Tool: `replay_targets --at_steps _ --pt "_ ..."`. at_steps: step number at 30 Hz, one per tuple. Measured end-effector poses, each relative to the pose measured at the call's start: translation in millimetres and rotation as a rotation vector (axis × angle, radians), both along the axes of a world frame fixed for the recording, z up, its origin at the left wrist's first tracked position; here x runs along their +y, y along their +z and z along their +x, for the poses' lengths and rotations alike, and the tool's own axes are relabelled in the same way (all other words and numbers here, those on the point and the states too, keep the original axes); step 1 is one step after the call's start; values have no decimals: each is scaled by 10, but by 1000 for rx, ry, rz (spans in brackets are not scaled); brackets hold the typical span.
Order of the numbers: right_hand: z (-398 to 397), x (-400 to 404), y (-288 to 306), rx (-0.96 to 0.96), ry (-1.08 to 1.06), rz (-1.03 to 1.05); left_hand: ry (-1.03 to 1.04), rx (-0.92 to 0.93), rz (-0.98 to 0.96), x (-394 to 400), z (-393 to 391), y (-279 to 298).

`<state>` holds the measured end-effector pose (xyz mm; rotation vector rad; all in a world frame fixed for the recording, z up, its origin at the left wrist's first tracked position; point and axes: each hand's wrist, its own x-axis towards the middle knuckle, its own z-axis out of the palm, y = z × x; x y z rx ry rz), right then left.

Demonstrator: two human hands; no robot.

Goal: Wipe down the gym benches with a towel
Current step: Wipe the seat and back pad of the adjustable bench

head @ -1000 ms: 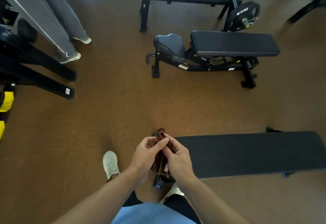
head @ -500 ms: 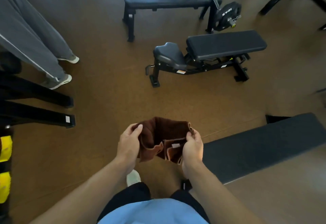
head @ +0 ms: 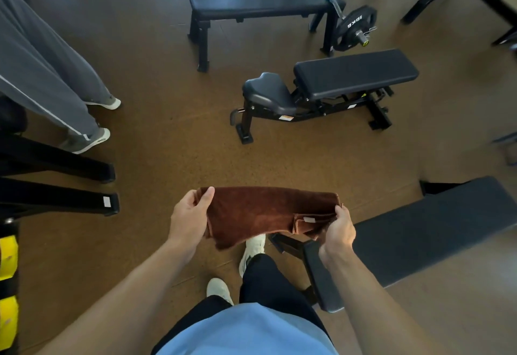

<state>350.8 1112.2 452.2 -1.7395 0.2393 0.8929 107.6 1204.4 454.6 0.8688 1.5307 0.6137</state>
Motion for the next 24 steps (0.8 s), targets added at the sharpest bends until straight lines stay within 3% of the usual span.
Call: replay_targets --at_steps 5,10,18,21,24 --pt "232 261 -90 4 3 65 27 -60 20 366 133 -22" --pt "626 781 -267 -35 32 -10 44 -26 43 874 558 -84" --pt "1566 1860 -620 85 118 -108 -120 168 -6 2117 1875 -161" --pt "2052 2224 -586 146 127 -158 -170 144 -73 2533 2410 -103" --pt "2417 2627 -353 248 306 -104 -199 90 -86 2876 2887 -57"
